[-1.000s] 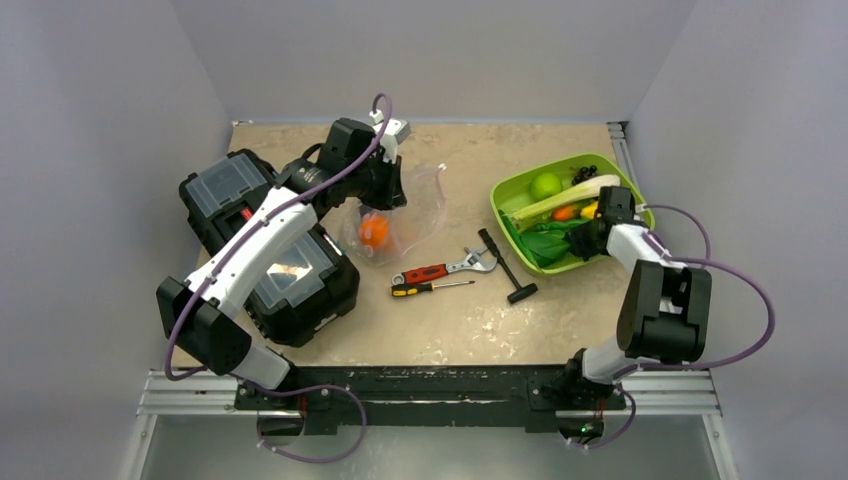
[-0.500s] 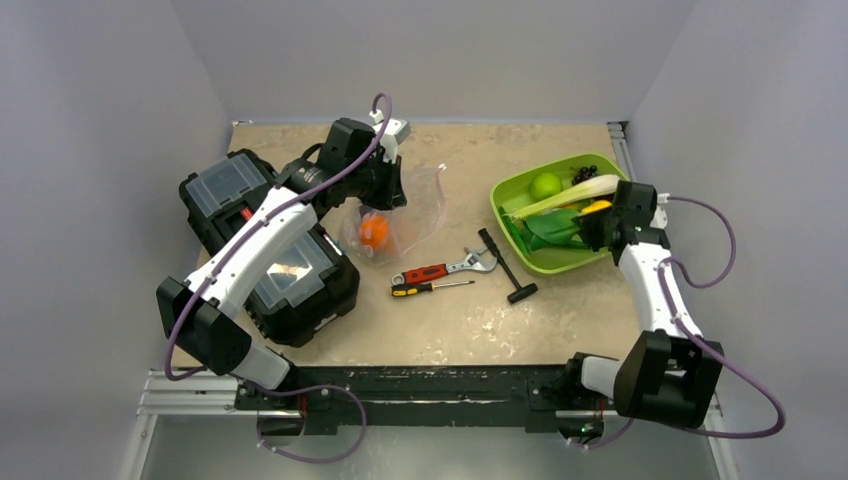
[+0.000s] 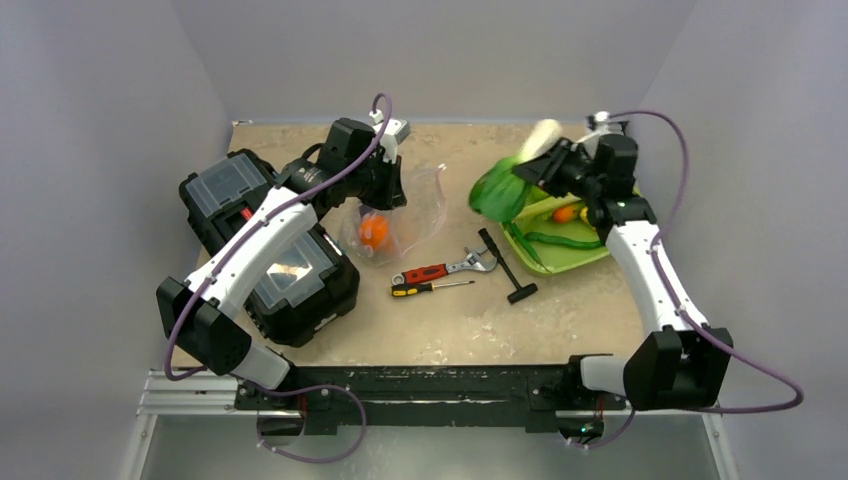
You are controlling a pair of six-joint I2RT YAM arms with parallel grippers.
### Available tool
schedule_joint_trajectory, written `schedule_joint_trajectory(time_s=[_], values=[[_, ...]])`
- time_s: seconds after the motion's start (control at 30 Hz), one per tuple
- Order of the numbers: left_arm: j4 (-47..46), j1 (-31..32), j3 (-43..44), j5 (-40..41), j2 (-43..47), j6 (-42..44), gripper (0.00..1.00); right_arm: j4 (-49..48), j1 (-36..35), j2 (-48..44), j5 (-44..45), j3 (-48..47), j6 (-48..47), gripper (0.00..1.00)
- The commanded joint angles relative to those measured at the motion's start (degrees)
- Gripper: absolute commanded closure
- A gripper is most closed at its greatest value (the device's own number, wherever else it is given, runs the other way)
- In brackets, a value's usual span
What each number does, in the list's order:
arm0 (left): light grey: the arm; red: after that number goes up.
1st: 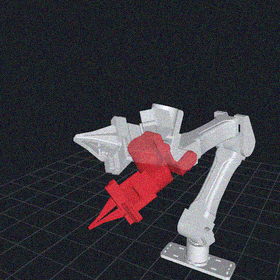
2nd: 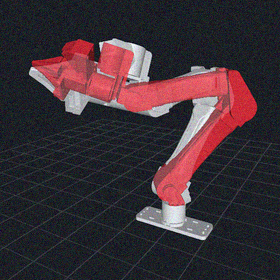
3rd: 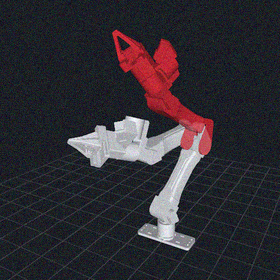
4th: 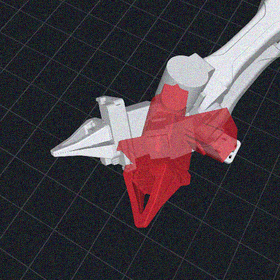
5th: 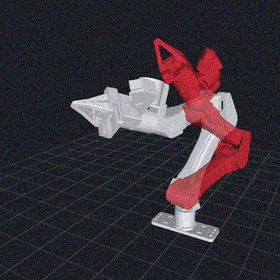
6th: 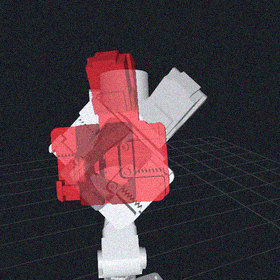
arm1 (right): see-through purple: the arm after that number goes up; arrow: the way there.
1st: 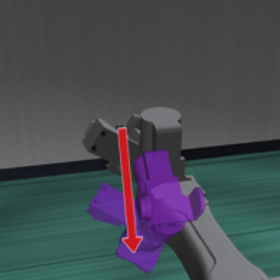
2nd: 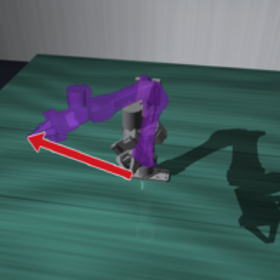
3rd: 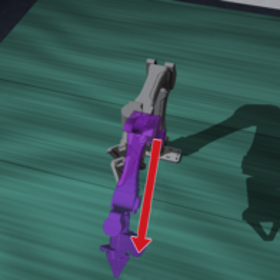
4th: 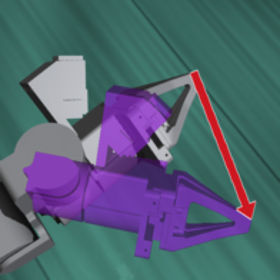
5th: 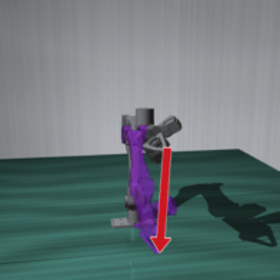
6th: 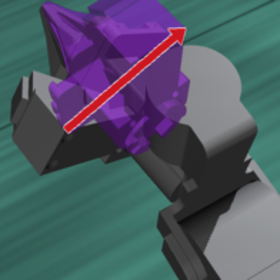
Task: Place the food in the zip-top bag and seal the zipper
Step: Pick up the fake vegetable from the bin, then place the fake vegetable in the zipper food storage bag.
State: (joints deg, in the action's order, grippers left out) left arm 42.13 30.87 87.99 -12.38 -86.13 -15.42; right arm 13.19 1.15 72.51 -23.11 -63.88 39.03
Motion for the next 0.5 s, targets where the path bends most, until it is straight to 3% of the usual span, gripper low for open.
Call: schedule_joint_trajectory(time_s=[0.0,0.13,0.3,0.47], values=[[-0.8,-0.1,2.0,0.2,1.0,1.0,1.00,-5.9,-11.1,1.6,-24.0,-3.6,-6.6,1.00],[-0.7,-0.1,2.2,0.3,0.5,1.1,1.00,-2.1,-17.5,-0.2,-29.7,-3.7,-9.5,1.00],[-0.7,-0.1,2.1,0.6,0.0,1.1,1.00,3.2,-19.3,-3.5,-35.6,-2.5,-12.1,1.00],[-0.8,-0.1,2.1,0.6,-0.2,1.1,1.00,7.2,-21.2,-0.6,-43.7,-2.1,-7.6,1.00]])
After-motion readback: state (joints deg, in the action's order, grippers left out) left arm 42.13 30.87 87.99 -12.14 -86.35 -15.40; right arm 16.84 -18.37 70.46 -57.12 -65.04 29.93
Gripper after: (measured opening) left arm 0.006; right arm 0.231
